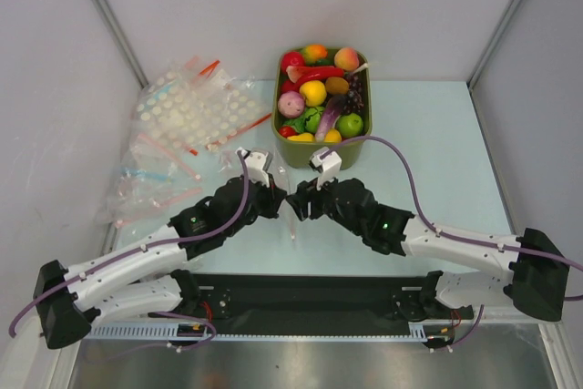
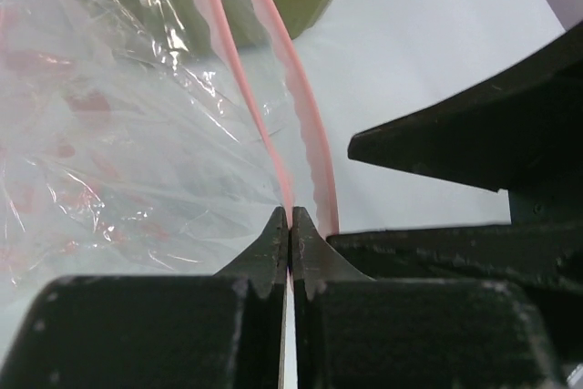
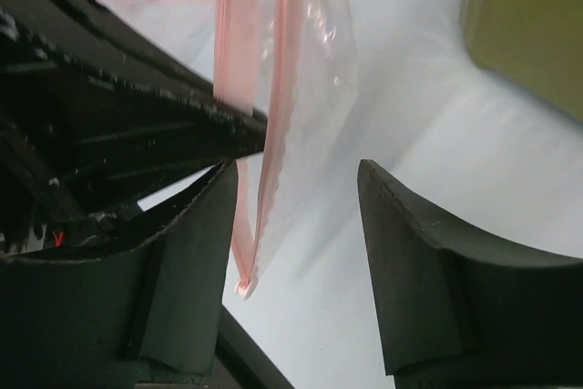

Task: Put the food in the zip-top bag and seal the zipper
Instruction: Open the zipper of the food storage bag.

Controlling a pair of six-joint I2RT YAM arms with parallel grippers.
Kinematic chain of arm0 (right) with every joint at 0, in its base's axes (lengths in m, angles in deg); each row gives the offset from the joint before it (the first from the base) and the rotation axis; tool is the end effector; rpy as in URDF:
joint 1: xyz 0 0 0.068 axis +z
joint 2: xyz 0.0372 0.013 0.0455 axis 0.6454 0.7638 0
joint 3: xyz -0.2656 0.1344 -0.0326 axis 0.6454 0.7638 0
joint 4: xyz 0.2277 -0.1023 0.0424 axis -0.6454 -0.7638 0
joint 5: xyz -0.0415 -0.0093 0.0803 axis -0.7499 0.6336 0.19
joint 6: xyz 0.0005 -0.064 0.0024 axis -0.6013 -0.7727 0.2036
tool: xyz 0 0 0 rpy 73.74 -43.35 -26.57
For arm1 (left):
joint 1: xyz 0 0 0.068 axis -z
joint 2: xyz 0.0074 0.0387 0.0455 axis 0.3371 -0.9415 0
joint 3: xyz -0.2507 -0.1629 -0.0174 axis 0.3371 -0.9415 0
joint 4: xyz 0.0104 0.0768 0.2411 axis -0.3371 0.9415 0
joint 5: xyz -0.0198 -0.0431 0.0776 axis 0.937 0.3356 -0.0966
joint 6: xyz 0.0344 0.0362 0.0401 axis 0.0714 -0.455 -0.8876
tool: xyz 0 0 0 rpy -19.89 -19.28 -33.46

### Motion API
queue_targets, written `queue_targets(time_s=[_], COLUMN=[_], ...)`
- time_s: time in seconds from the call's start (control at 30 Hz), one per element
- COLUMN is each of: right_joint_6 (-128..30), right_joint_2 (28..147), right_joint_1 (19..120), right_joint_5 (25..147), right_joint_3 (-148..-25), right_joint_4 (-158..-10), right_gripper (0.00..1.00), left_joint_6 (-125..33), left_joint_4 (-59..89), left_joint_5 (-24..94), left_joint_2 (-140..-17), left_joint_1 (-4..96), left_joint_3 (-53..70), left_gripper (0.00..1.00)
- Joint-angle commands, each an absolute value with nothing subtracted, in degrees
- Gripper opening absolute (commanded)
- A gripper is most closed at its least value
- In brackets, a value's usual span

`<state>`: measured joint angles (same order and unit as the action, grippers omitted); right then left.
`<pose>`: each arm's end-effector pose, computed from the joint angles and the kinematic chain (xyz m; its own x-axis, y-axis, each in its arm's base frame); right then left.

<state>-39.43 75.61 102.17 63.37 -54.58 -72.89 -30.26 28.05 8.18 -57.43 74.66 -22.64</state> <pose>0.1395 0.2356 0.3081 -0.3229 -0.0295 -0.9460 -0.6756 0.7071 0.2086 0.1297 -0.1572 0.3072 -0.4855 -0.0728 -0.8712 0.4305 0.8474 -0.3108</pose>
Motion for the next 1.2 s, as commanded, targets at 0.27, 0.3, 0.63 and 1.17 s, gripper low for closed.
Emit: queue_targets(time_s=[0.27, 0.3, 0.63, 1.17], right_joint_6=[-40.94, -40.77, -39.71, -30.50], right_joint_2=[75.06, 74.89, 73.39, 79.45], right_joint_1=[101.11, 101.02, 100.58, 89.25], right_joint_5=[59.58, 59.49, 57.73, 64.20], right_joint_3=[-55.31, -55.31, -54.87, -54.26], right_joint_4=[-72.48, -72.65, -73.36, -75.20], right_gripper=[0.45, 0.45, 0.04, 0.04], left_joint_6=[-34.44, -34.78, -34.52, -26.37], left_joint_4=[22.23, 22.14, 25.91, 39.79], left_joint_5=[12.13, 12.31, 11.44, 4.06], left_joint_2=[-56.35, -56.17, -60.81, -67.24], left_joint_1=[74.90, 74.81, 74.81, 74.90], left_joint_3=[-22.76, -22.76, -19.43, -10.73], left_gripper=[0.00, 0.00, 0.00, 0.00])
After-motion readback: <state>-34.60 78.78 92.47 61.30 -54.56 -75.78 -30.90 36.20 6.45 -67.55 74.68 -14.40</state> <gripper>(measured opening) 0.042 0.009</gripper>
